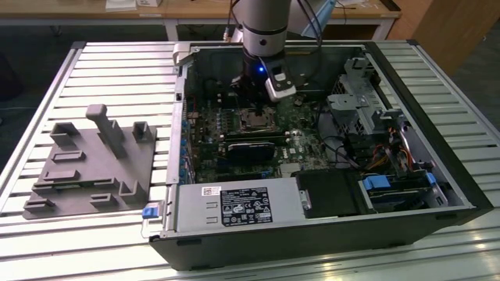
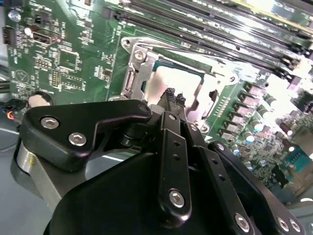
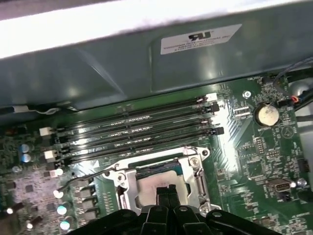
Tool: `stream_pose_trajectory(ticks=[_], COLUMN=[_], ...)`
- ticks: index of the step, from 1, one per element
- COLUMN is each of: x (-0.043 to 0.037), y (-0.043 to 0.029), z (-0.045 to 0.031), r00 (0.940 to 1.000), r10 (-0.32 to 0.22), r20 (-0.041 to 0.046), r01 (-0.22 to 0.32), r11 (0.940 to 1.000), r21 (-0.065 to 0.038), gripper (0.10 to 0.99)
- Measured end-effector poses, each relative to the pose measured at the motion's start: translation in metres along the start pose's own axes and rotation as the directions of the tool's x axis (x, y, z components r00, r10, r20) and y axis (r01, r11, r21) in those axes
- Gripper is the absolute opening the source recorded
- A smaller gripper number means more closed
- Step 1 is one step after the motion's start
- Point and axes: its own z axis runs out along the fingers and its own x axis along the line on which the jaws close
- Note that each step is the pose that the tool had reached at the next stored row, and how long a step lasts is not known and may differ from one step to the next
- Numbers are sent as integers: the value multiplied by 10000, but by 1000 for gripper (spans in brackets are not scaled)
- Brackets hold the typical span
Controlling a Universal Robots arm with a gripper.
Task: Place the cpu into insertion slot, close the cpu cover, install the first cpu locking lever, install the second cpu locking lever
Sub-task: 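Close the cpu cover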
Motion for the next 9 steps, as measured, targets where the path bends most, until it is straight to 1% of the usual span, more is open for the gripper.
stream_pose_trajectory(ticks=[2,3,6,9], x=[-3,-4,-3,14], y=[-15,-25,-71,-113], z=[5,7,8,8], r00=[9999,9999,9998,9998], r10=[-71,-98,-126,-126], r20=[90,117,128,125], r01=[72,98,128,127], r11=[10000,9999,9999,9999], r21=[-25,-38,-81,-95], gripper=[106,106,106,106])
